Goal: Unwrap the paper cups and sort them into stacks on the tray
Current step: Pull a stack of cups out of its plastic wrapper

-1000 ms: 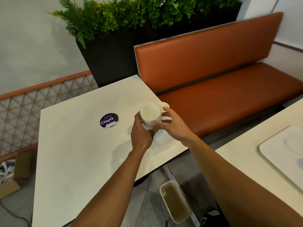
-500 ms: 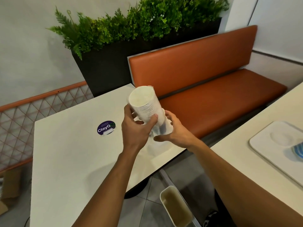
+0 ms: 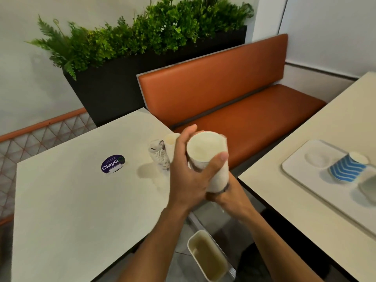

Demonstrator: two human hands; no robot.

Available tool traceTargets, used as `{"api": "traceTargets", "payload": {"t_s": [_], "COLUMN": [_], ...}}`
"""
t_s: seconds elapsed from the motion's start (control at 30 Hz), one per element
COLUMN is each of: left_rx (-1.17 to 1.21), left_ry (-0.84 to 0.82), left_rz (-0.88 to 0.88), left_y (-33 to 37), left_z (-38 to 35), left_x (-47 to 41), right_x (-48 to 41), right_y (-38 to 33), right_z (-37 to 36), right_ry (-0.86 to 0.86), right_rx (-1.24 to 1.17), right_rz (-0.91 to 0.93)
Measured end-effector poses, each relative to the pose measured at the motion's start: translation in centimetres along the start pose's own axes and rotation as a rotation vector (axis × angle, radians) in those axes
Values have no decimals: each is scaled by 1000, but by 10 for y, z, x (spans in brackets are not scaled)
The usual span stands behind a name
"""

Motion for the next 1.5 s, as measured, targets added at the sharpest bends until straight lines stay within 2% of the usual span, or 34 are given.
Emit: {"api": "traceTargets", "payload": {"t_s": [0.27, 0.37, 0.5, 0.63, 0.73, 0.83, 0.93, 1.03, 1.23, 1.5], "left_rx": [17, -66, -5, 37, 46, 218, 356, 333, 374, 334], "left_ry": [-33, -58, -105, -212, -323, -448, -375, -309, -319, -426], "left_rz": [59, 16, -15, 21, 117, 206, 119, 108, 178, 154], "left_y": [-24, -25, -25, -27, -25, -11, 19, 37, 23, 14], "left_z": [-54, -77, -103, -122, -128, -126, -125, -141, -187, -221], "left_x": [32, 41, 49, 56, 57, 48, 31, 24, 58, 93], "right_x": [54, 70, 90, 112, 127, 146, 162, 167, 191, 231], "right_y": [-1, -7, -10, -13, -5, 4, 8, 6, -5, -19], "right_z": [13, 22, 43, 59, 68, 77, 83, 82, 89, 100], "right_ry": [47, 108, 165, 197, 219, 272, 346, 375, 370, 472], "right_rx": [10, 56, 74, 63, 26, -70, 9, -2, -139, -126], "right_rz": [10, 24, 53, 52, -4, -68, -96, -122, -107, -33]}}
Point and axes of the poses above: each hand's wrist, its own x-axis away from the middle knuckle, its own z-axis out of the back of the hand, y = z × x, the point moved 1 cm from there along -x, towards the middle knuckle, and after that the axes turned 12 degrees about -y, right-handed, at the moved point
